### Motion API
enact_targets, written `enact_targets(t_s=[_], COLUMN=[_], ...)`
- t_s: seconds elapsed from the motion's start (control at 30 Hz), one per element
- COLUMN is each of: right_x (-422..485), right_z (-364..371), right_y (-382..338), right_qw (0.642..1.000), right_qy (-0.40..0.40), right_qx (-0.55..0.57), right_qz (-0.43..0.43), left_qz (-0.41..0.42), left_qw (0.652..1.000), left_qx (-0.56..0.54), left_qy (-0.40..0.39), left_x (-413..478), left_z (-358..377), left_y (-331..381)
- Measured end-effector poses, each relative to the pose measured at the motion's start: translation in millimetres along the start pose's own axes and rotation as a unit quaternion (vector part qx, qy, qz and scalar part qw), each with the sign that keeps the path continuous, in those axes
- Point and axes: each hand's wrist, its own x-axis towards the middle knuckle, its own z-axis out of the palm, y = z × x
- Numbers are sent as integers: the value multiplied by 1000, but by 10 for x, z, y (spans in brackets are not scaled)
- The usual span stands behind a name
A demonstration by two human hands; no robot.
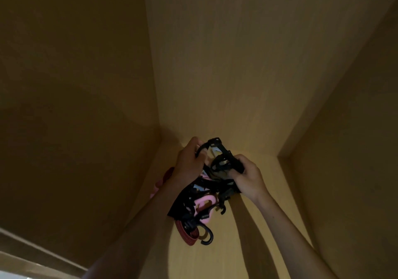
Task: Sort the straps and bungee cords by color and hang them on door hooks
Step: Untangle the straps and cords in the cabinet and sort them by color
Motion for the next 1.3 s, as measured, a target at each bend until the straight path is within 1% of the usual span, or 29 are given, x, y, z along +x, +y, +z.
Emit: enact_targets(t_s=[0.1, 0.17, 0.23, 0.3, 0.43, 0.57, 0.63, 0.73, 0.77, 0.83, 0.9, 0.97, 1.03, 1.1, 1.2, 1.3], right_x=[9, 22, 34, 33, -29, -60, -69, -104, -122, -152, -180, -205, -233, -260, -281, -285], right_z=[-41, -43, -21, 8, 35, -26, -80, -154, -173, -197, -202, -183, -120, -31, 81, 117], right_y=[-70, -101, -104, -75, 23, 75, 91, 119, 131, 150, 161, 176, 202, 261, 363, 416], right_qw=[998, 996, 997, 998, 998, 999, 998, 997, 997, 996, 996, 996, 996, 997, 998, 998], right_qy=[17, 18, 11, 8, -23, -5, 8, 30, 35, 36, 39, 45, 51, 54, 49, 45], right_qx=[41, 64, 58, 37, 34, 17, 25, 43, 46, 45, 44, 45, 31, 12, -21, -32], right_qz=[-46, -57, -58, -51, -41, -52, -54, -57, -59, -65, -63, -63, -65, -54, -36, -25], left_qz=[-7, -29, -48, -62, -105, -96, -101, -85, -77, -49, -22, -14, -6, 14, 32, 31], left_qw=[1000, 999, 997, 989, 957, 942, 929, 893, 881, 871, 870, 873, 885, 899, 919, 934], left_qx=[22, 6, -29, -45, -85, 21, 54, 137, 175, 245, 265, 266, 261, 268, 251, 198], left_qy=[4, -13, -59, -123, -256, -320, -352, -421, -433, -423, -415, -408, -385, -346, -302, -297], left_x=[24, 5, -26, -59, -130, -189, -220, -278, -293, -331, -341, -335, -325, -322, -328, -264], left_z=[2, 10, 26, 50, 177, 343, 423, 558, 601, 649, 693, 718, 722, 694, 654, 627], left_y=[-30, 3, 39, 50, -52, -176, -208, -294, -344, -409, -457, -449, -434, -405, -418, -523])
